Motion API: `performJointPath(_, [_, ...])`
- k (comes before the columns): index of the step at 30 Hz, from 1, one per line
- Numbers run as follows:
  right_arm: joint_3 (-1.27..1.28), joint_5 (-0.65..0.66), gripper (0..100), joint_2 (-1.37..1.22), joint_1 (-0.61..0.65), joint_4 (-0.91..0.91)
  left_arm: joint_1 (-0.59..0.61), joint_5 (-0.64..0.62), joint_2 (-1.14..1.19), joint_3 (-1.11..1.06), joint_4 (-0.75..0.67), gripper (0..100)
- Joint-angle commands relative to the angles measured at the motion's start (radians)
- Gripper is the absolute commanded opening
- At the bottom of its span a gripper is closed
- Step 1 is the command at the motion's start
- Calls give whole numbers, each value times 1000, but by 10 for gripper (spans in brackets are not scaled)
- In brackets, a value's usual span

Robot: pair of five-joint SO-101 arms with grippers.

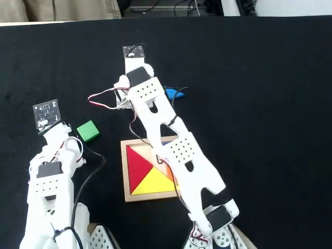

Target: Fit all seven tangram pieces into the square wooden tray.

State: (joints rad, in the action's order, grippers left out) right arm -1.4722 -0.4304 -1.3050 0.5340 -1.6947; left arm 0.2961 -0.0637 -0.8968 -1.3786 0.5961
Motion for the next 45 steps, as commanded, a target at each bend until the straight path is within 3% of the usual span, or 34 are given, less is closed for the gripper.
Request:
performJointPath(1, [-42, -9, 227, 7, -3, -3, -13, 2, -20, 5, -17, 34])
performJointPath(45, [30, -11, 208, 7, -9, -11, -12, 2, -20, 4, -17, 34])
